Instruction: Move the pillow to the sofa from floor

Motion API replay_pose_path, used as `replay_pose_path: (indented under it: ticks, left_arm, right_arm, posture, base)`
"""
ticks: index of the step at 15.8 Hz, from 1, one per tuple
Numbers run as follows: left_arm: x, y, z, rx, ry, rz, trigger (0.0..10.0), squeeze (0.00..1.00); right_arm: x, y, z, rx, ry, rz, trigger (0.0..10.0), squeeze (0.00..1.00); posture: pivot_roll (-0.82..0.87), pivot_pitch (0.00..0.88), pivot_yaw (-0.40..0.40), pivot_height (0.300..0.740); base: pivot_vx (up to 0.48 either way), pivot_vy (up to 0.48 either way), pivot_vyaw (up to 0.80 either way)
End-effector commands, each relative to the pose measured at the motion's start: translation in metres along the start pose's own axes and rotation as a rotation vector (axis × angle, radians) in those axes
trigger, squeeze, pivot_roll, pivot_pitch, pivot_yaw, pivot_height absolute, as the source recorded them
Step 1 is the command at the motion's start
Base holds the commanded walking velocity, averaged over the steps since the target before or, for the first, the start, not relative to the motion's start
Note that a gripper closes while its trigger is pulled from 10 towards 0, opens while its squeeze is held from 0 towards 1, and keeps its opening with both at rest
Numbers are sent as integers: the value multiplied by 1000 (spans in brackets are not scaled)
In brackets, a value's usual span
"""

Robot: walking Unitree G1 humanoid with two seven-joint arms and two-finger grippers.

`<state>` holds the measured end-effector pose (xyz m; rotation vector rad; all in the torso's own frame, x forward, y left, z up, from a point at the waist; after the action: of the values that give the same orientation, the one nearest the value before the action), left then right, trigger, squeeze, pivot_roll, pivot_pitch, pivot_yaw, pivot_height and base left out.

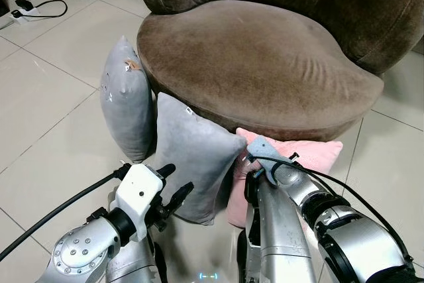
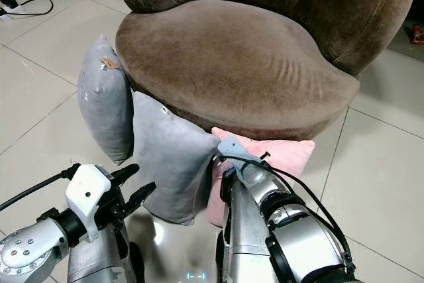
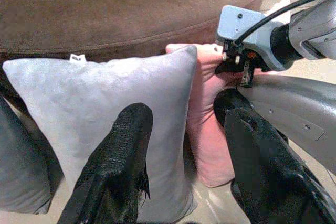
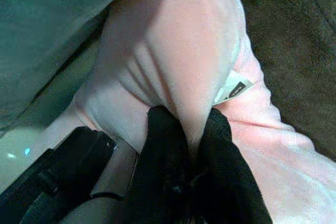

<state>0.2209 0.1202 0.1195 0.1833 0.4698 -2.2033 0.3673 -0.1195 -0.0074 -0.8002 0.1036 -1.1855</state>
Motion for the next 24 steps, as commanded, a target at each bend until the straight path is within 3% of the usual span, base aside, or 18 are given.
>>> replay_pose_path:
  ticks: [1,8,11,13,18,20,21,22,24]
  left_arm:
    - [4,1,-2,-7,-6,-7,10000,0]
    - [4,2,-3,-4,-5,-3,10000,0]
    - [7,5,-2,6,-13,-6,10000,0]
    - [8,7,-1,11,-15,-8,10000,0]
    - [6,10,0,19,-14,-10,10000,0]
    - [5,12,-1,18,-8,-12,10000,0]
    - [5,12,-1,18,-7,-12,10000,0]
    - [5,13,-1,19,-4,-13,10000,0]
    - [4,13,-1,19,-1,-12,10000,0]
  right_arm:
    - [-11,0,-3,4,34,43,0,0]
    - [-14,0,1,25,60,64,0,0]
    - [-36,-5,4,97,2,227,0,0]
    - [-41,-7,-2,103,-27,268,0,0]
    - [-33,-10,-15,97,-8,265,0,0]
    - [-17,-8,-9,120,37,151,0,0]
    - [-15,-7,-7,122,55,136,4196,0]
    - [-15,-6,-4,123,93,127,10000,0]
    - [-20,-6,-1,117,125,157,10000,0]
  posture:
    - [1,158,-51,456]
    - [-3,146,-54,456]
    - [-19,133,-53,456]
    - [-22,129,-52,456]
    - [-28,128,-46,456]
    - [-32,127,-37,456]
    - [-30,128,-35,456]
    - [-30,128,-34,456]
    - [-27,129,-35,456]
  base:
    - [0,0,0]
    - [0,0,0]
    - [0,0,0]
    - [0,0,0]
    - [0,0,0]
    - [0,0,0]
    - [0,0,0]
    - [0,0,0]
    - [0,0,0]
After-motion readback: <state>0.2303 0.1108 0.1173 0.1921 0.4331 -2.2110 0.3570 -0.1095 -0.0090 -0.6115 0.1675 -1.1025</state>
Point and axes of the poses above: a point about 5 cm out from each wrist's last joint towards the gripper, its own y axis pointing out of the wrist towards the gripper, its own z axis along the axis of the wrist's last joint, x = y × z, the point moved 5 cm from there along y, pointing out of the wrist towards the gripper, and after that the axes turned 9 degrees about y, right-handed, at the moved point
